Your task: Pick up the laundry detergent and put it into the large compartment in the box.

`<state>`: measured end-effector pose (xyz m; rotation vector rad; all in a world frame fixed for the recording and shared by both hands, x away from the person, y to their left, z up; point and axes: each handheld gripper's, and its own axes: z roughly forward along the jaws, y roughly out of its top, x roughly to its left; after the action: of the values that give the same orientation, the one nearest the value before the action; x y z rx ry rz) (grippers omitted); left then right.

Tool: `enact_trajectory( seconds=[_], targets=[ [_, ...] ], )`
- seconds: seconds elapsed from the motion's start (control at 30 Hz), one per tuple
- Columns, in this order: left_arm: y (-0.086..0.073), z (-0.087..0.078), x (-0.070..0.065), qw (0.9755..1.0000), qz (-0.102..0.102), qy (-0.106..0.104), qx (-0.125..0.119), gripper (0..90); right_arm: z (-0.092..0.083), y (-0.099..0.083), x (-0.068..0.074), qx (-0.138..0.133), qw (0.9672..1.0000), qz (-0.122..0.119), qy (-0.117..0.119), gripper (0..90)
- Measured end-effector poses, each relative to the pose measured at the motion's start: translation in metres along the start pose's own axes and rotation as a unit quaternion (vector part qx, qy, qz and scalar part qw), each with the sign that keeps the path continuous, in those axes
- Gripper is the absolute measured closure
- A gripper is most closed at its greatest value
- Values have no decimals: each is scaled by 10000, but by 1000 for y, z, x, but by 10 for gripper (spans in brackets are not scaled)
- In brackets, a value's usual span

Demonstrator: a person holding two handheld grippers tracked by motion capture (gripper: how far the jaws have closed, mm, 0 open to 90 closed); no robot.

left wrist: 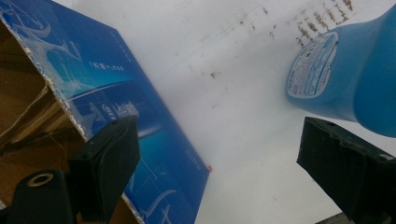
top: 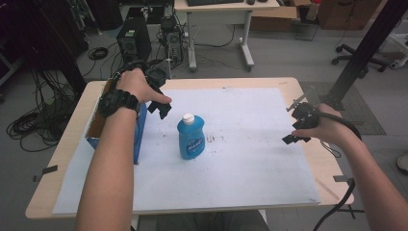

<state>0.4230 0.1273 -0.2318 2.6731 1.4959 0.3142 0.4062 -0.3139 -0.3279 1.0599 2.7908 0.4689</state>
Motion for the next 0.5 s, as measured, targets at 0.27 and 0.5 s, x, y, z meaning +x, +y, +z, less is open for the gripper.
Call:
enact_trajectory(
  seconds=[0.27,0.5],
  targets=[
    [-1,-6,-1,10000,-46,43,-56,137,-1,-1,1,-20,10000,-23,9,225],
    [3,-13,-4,9998,97,-19,-163,139,-1,-4,-1,-26,10000,-16,23,225]
  ],
)
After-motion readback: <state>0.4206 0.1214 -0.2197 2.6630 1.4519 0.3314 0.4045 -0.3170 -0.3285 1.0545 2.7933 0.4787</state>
